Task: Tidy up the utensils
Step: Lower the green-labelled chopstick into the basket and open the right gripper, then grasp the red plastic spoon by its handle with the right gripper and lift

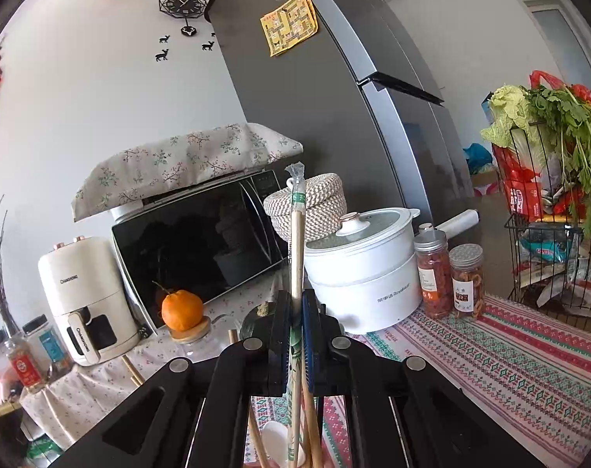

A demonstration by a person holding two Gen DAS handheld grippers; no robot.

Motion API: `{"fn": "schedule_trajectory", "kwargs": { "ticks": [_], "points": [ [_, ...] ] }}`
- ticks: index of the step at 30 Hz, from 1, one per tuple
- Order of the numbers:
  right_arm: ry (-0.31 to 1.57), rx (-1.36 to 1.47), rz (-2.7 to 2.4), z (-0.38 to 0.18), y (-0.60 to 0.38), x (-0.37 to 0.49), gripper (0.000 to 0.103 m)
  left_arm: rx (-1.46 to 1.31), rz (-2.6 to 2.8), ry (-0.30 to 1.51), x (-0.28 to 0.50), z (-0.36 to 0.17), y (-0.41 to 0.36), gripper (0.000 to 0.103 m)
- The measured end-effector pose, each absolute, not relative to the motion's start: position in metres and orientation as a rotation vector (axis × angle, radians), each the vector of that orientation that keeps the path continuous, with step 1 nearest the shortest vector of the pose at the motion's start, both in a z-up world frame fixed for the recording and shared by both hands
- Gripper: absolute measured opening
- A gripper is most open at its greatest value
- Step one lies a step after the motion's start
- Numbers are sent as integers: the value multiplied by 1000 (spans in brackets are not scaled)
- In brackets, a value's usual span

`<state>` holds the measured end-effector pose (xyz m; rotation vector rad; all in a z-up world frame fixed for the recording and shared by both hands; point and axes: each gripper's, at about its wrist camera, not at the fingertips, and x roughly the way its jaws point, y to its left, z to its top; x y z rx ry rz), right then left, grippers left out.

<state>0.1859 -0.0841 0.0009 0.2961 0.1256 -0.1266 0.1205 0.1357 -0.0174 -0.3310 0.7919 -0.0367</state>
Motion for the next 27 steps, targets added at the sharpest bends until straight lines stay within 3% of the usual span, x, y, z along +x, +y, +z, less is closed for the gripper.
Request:
{"fn": "schedule_trajectory", "kwargs": {
  "ticks": [14,15,17,18,19,25,27],
  "points": [
    [267,290,-6,-21,-89,171,7,-335,-49,810,124,-19,126,84],
    [278,289,-1,-19,-90,171,12,-329,-52,814,124,-19,123,84],
    [295,292,9,-11,-96,169,39,-320,-57,822,124,-20,118,84],
    [300,297,16,-6,-100,167,65,-315,-57,827,124,-21,115,85],
    [299,301,22,-1,-104,164,81,-311,-56,833,124,-21,113,86],
    [333,230,24,35,-128,148,103,-274,-58,844,118,-19,92,94],
    [375,211,9,43,-137,145,103,-251,-44,842,114,-18,84,96]
  ]
}}
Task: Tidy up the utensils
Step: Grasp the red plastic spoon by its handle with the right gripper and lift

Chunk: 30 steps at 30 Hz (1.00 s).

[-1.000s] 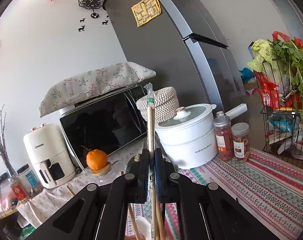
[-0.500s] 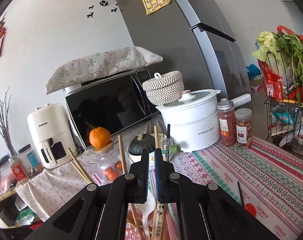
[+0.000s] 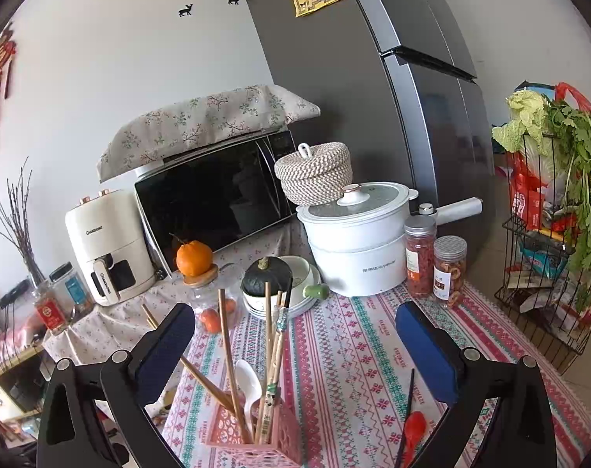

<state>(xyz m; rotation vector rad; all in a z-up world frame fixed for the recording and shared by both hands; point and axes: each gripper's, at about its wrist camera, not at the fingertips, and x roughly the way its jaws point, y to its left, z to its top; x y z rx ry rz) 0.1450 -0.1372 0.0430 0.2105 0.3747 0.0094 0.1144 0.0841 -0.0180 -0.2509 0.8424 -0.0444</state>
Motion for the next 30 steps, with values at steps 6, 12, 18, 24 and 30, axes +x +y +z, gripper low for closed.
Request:
{"fn": "schedule_trajectory", "kwargs": {
  "ticks": [6,12,18,24,30],
  "points": [
    [519,157,1,52,-167,138,103,-161,-2,866,109,-22,59,102],
    [653,101,-6,37,-192,136,103,-84,-32,912,110,-34,34,102],
    [795,110,-42,-5,-220,145,103,-27,-80,960,112,-48,9,102],
    [958,104,-21,-44,-232,166,103,45,-119,1029,116,-68,-11,102],
    [1108,118,-8,-81,-240,182,103,54,-126,1067,120,-78,-17,102]
  ]
}}
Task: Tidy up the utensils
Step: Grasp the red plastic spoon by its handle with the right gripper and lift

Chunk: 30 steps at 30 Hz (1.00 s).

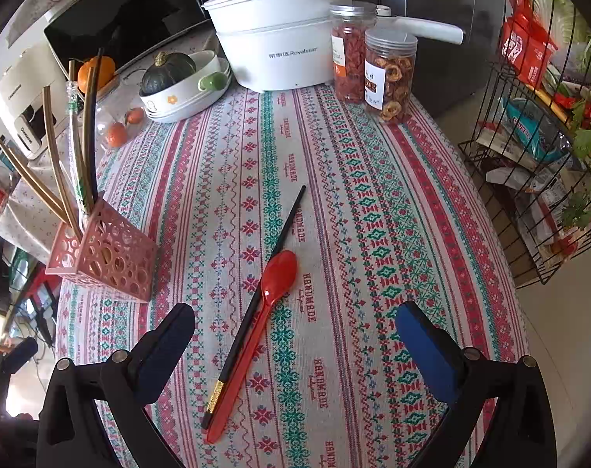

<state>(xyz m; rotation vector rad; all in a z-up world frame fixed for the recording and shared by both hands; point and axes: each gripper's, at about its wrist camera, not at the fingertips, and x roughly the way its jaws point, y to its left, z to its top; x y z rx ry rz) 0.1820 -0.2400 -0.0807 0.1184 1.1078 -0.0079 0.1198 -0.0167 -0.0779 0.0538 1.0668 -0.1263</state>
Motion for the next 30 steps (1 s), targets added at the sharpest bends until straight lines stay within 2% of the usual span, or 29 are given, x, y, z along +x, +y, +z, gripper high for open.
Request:
{"fn": "schedule_trajectory", "kwargs": {
  "ticks": [9,20,25,30],
  "points": [
    [1245,147,-52,-123,-253,207,103,80,-138,1101,122,-86,-23,102],
    [1260,77,-72,-138,-239,224,103,88,-153,1111,121,-86,-24,102],
    [1273,106,-59,-142,-236,230,90,70,-161,1110,121,-83,-20,102],
    [1267,110,-71,-141,-237,231,82,36,-173,1110,121,-80,-16,102]
  ]
}}
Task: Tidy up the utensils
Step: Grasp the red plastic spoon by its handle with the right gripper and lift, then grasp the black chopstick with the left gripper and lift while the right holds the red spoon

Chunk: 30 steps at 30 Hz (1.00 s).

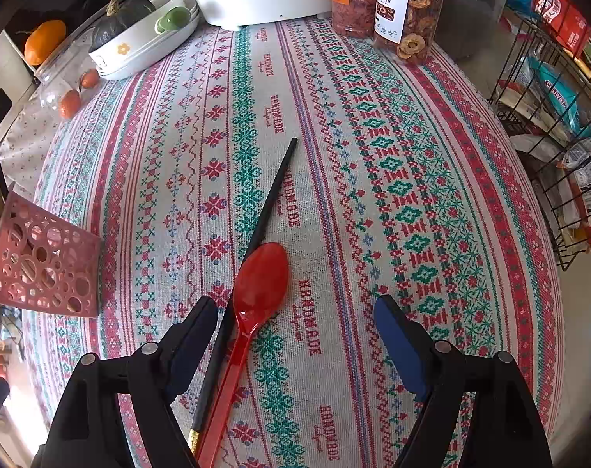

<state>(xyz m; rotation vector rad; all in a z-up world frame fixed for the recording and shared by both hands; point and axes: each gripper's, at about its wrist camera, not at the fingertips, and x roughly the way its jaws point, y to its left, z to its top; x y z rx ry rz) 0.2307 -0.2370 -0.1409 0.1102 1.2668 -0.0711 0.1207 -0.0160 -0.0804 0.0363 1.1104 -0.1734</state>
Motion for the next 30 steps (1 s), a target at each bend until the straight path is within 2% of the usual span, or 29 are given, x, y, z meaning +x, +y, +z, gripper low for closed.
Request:
{"fn": "schedule_trajectory", "kwargs": {
  "ticks": [5,9,11,13,18,28,30],
  "points": [
    [1265,98,-90,-141,-237,232,75,5,-193,1100,120,-76,-14,102],
    [1255,75,-118,-137,-240,231,49,-15,-217,1087,118,-71,-15,102],
    [1254,50,-121,-136,-241,231,45,-21,-231,1082,117,-69,-16,102],
    [1252,26,-122,-135,-240,231,31,-26,-249,1077,115,-67,-18,100],
    [1256,49,-82,-134,-249,223,25,-6,-309,1049,108,-60,-29,89],
    [1220,147,-57,-110,-292,203,25,45,-450,1064,106,-57,-87,53],
    [1217,165,-55,-106,-302,199,25,90,-463,1066,113,-59,-109,50]
  ]
}}
